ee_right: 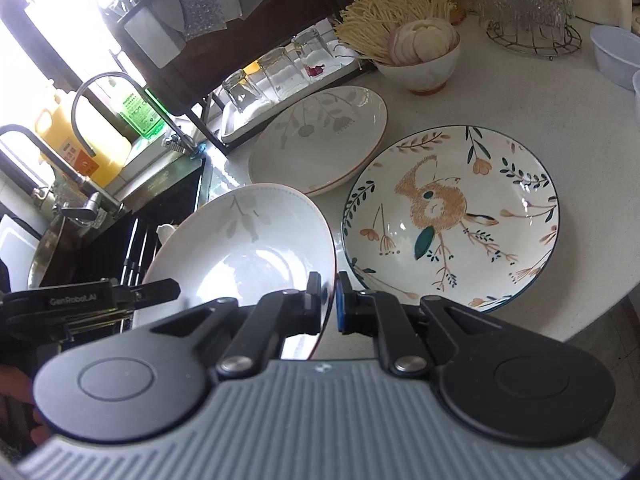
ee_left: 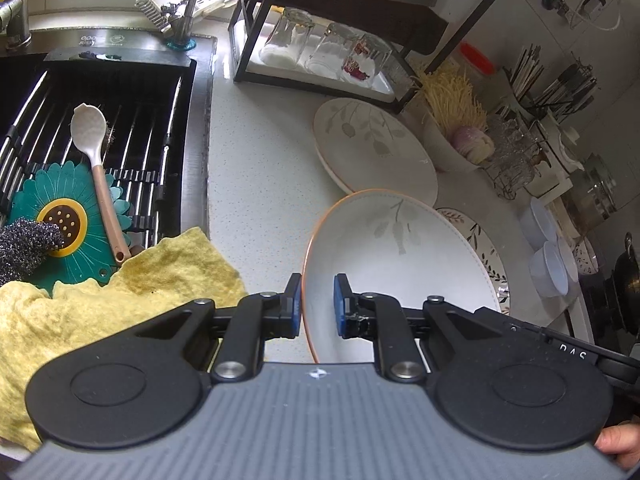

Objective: Organize plates and bowls
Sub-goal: 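Lift the white plate with both grippers and carry it over the floral plate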

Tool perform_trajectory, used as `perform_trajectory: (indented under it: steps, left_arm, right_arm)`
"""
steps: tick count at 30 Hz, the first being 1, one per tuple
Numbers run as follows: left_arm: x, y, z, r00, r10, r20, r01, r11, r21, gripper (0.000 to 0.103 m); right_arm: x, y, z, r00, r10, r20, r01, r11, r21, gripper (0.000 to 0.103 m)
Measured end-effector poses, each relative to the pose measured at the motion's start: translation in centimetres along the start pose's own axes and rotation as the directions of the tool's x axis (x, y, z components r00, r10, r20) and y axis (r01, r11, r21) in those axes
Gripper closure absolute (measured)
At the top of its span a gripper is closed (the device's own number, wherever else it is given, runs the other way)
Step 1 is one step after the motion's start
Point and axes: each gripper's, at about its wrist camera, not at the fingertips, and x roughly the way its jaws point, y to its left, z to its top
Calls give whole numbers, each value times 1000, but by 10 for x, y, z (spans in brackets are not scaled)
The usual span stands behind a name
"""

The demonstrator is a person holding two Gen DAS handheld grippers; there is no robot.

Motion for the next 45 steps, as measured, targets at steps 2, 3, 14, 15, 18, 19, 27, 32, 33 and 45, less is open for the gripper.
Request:
perform_trajectory:
  steps: [2, 3, 14, 15, 18, 19, 27, 32, 33, 45]
  left_arm:
    - [-3, -10, -3, 1000, 2, 30, -2, 1000, 1, 85]
    - [-4, -14, -4, 999, 0, 37, 0, 1000, -6, 85]
    - [13, -53, -13, 998, -14, 62, 18, 998, -66, 89]
    - [14, -56, -13, 998, -16, 62, 20, 998, -66, 89]
    - [17, -65, -12, 997, -18, 68, 23, 998, -62, 89]
    - [18, -67, -11, 997, -20, 71, 24, 998, -65, 89]
    - [31, -93, 2, 995, -21, 95, 26, 998, -60, 89]
    - [47, -109, 9, 997, -21, 75, 25, 998, -55, 89]
    - [51, -113, 10, 997, -18, 69, 21, 999, -50, 89]
    - [102, -135, 7, 998, 35, -52, -38, 997, -60, 89]
  right_arm:
    - [-7, -4, 7, 1000, 12, -2, -12, 999, -40, 93]
    - [-10, -6, 11, 1000, 18, -3, -18, 998, -53, 93]
    - [-24, -38, 46, 1000, 30, -2, -29, 986, -164, 93]
    - [-24, -40, 48, 1000, 31, 1, -30, 985, -172, 93]
    - [-26, -50, 52, 999, 43, 4, -42, 985, -168, 93]
    - [-27, -53, 53, 999, 46, 6, -44, 985, -165, 93]
    - [-30, -74, 68, 997, 59, 40, -51, 985, -165, 93]
    - [-28, -91, 80, 997, 55, 55, -45, 985, -167, 93]
    - [-28, -95, 82, 997, 54, 57, -44, 985, -166, 93]
    - [-10, -137, 81, 1000, 15, 7, -13, 987, -161, 93]
